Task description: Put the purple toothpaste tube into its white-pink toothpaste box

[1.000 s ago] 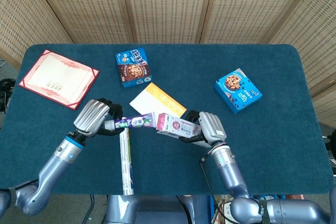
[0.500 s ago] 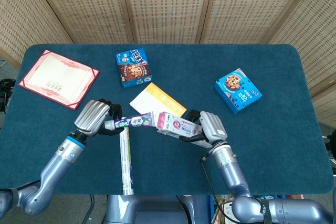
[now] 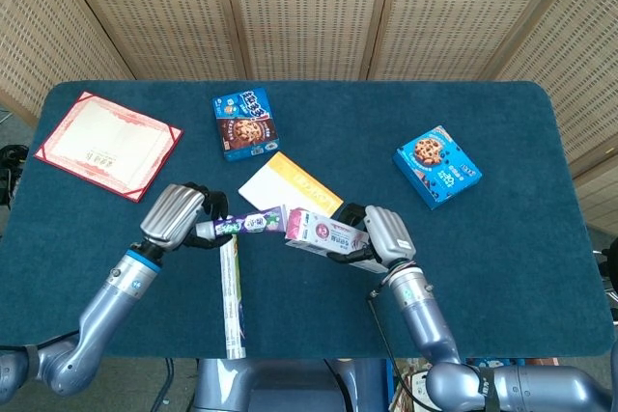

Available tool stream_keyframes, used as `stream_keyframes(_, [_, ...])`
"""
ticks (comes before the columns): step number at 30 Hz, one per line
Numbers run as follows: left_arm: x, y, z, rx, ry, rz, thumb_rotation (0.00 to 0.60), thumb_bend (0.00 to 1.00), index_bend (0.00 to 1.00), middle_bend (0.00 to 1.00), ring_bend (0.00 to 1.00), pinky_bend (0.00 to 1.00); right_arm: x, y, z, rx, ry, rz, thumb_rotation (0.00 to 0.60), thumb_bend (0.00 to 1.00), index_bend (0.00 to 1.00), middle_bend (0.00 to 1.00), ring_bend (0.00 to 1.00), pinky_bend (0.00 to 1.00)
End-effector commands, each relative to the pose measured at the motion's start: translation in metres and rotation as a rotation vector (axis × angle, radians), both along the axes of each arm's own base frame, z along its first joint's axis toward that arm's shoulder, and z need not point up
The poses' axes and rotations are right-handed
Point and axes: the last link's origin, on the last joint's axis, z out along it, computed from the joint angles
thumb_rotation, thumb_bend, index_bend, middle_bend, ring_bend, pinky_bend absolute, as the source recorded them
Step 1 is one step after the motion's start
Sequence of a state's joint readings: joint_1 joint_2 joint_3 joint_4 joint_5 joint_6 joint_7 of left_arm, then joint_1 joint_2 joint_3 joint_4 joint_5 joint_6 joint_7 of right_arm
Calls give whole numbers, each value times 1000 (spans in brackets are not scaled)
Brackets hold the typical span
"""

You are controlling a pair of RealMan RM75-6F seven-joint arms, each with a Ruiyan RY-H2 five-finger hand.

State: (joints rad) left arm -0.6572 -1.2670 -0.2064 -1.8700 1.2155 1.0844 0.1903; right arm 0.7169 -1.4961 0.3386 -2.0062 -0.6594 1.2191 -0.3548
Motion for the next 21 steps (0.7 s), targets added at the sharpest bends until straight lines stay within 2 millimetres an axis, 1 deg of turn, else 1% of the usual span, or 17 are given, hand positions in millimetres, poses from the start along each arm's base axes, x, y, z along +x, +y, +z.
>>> stream_keyframes(1, [1,0,-2,-8,-4,2,600,357,884,691,540,467,0,0,0,1,-2,0,600,0,584,507,412,499])
stream_keyframes(7, [7,-3,-5,-28,-41,6,600,357,884,691,540,467,1,1,-2,6,-8,-1,600,0,584,507,412,499])
stream_keyframes(21, [16,-3,-5,-43,-57,4,600,357,884,691,540,467,7,3,-3,12,-20,11,600,0,584,506,412,499])
